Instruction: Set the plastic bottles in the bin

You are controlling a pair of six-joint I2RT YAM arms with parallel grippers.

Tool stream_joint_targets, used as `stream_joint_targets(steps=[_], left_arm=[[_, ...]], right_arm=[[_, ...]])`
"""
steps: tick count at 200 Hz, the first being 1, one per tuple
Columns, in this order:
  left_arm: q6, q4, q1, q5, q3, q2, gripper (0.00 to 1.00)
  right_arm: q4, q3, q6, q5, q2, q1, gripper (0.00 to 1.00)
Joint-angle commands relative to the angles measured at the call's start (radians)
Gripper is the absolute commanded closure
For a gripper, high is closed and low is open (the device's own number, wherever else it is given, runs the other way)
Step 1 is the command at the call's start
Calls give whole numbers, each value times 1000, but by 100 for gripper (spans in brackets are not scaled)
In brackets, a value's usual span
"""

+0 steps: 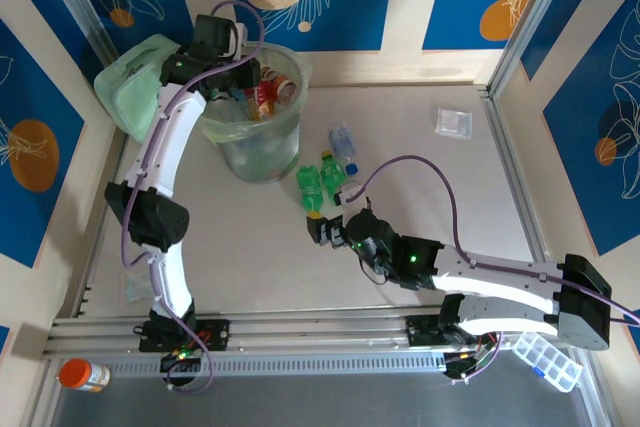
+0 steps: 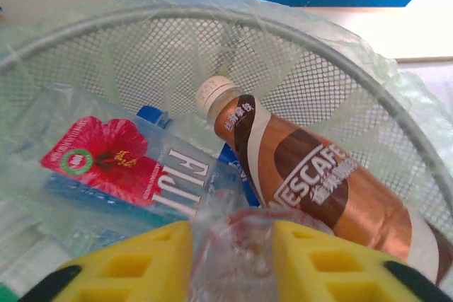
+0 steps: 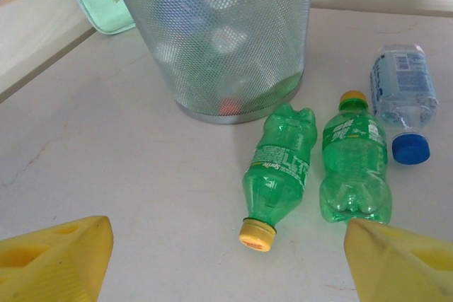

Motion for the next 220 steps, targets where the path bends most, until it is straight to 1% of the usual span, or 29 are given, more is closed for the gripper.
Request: stream_joint_targets(steps=[1,8,21,48,72,80,90,101,122,143,157,178,186,199,220], left_arm=[[-4,-11,-12,-31,1,-119,48],[-9,-12,-19,-40,-9,-147,45],[-28,17,-40,-44,-89,-228,44],[-107,196,-120,-62,-449,-478,44],[-240,329,-202,-50,-755,-684,45],[-294,377,-229,-46,-856,-749,45],[-348,436,-267,-34,-971,-823,46],[-389,491,-315,-52,-1094,-884,46],[-447,485,-385,-135,-1230,-948,45],[-523,461,-395,-208,-1342,-1001,44],[-547,471,-395,-258,-1422,-1053,43],[-514,554,-395,-329,-1552,-1151,42],[-493,582,-395,-351,-1596,-1191,38],[-473,598,-393,-377,-1637,-1247,32],[-480,588,-393,-419,-1666,-1337,32]], right_arm=[[23,9,-24,44,-37,-11,14],[22,6,-26,45,-43,-16,14],[18,3,-21,37,-53,-27,14],[-13,11,-8,17,-69,-50,14],[-48,26,8,-13,-76,-74,15],[-57,30,13,-45,-71,-90,15],[-77,45,22,-115,-59,-123,15],[-137,85,54,-174,-27,-166,16],[-254,177,103,-265,81,-225,16],[-363,286,148,-328,224,-260,16],[-440,369,185,-321,331,-264,16],[-529,499,226,-306,483,-272,15],[-568,556,236,-295,543,-273,12],[-627,648,247,-281,637,-278,11],[-681,759,253,-259,769,-281,11]])
